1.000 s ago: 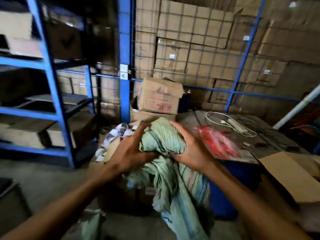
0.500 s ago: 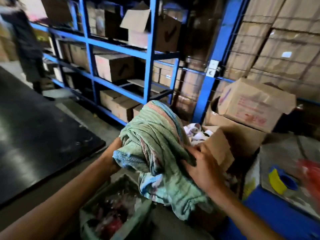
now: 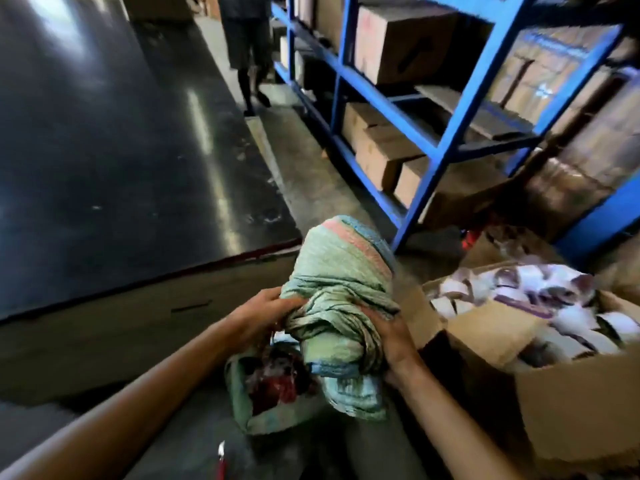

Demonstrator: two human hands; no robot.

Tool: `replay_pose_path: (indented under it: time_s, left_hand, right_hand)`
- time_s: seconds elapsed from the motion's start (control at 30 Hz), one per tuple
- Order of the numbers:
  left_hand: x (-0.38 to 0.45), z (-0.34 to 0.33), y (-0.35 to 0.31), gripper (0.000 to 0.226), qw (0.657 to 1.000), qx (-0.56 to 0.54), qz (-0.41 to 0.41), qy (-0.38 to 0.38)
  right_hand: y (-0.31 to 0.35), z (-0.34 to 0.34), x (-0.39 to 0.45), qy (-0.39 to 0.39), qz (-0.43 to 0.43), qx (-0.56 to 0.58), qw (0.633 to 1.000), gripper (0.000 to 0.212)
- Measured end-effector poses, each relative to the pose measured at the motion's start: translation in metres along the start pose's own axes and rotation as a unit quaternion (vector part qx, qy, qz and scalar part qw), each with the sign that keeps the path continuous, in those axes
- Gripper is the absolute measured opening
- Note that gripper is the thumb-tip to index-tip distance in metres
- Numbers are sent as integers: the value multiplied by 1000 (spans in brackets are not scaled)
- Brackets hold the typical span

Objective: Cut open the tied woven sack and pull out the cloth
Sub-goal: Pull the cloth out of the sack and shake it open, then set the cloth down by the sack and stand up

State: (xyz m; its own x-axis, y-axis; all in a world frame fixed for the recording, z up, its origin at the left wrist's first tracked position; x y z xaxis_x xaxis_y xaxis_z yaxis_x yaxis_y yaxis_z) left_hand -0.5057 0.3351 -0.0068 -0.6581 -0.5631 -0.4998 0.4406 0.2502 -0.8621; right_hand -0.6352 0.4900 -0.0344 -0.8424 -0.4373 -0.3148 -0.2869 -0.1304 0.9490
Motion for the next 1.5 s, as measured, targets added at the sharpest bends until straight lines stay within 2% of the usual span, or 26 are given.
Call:
replay_pose_path:
  time_s: [0.1,0.17,0.27,0.37,0.43,0.57,0.63,0.67,0.73,0.77,0.83,0.9,1.0,1.13,1.23,1.37,1.5]
  left_hand:
    - [33,27,35,28,993,95,7,-70]
    - [58,40,64,37,986,122,22,-113]
    - [90,55,125,52,976,134,58,-165]
    - [123,58,199,38,968,110,115,-196]
    - [148,51,247,44,965,92,152,-194]
    - [193,21,327,56,964,1,222,-144]
    - [210,9,362,69,965,19,222,-135]
    - [214,10,376,65,965,43,213,-144]
    - [211,23,389,37,958,102,181,-197]
    - [205,36,389,28,950,139,153,-233]
    - [189,65,382,30,931,217,81,-281]
    - [170,95,373,33,906,308,44,-286]
    - [136,143,372,33,876,390,35,-281]
    - [83,207,387,26,842,455,-4,-290]
    - [48,253,419,27,828,489,-13,-274]
    - [12,306,490,30,821,506,1,-264]
    - [3,315,561,35,821,517,31,-239]
  right_hand:
    - [-53,-27,34,49,-55,12,997,62]
    - [-95,-48,62,87,-95,9,992,62]
    - [-164,-77,94,130,-142,-8,981,60]
    - [-244,-90,125,141,-164,-50,975,58]
    - [-289,-91,144,134,-164,-95,973,53]
    - [-363,-69,187,61,-107,-226,966,46]
    - [-392,-53,202,15,-96,-260,961,44]
    - [-400,-47,204,-12,-112,-253,961,47]
    - [-400,-40,202,-80,-106,-252,959,50]
    - [-392,-39,195,-119,-73,-261,955,46]
    - [-361,-51,170,-176,45,-291,939,45]
    - [-337,-79,136,-138,139,-308,931,49]
    - [-325,-138,81,-15,169,-323,931,37]
    - [-345,-215,8,103,214,-386,891,34]
    - [-376,-256,-38,130,220,-427,867,38]
    - [-450,-292,-77,172,209,-482,833,50]
    - [-525,-295,-91,158,147,-543,812,34]
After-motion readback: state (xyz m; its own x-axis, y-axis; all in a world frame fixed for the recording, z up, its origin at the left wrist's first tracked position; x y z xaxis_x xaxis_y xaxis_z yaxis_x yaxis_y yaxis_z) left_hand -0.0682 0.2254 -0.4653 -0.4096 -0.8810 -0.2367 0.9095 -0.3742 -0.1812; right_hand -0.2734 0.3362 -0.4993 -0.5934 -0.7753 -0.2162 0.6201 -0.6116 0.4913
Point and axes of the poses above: each hand's wrist, its own x-axis towards the middle knuckle, its own z-axis out of the back of the hand, y = z × x, the point moved 4 cm from there along x, towards the middle knuckle, and after that the axes turned 10 degrees about -y, right-handed, at the moved point
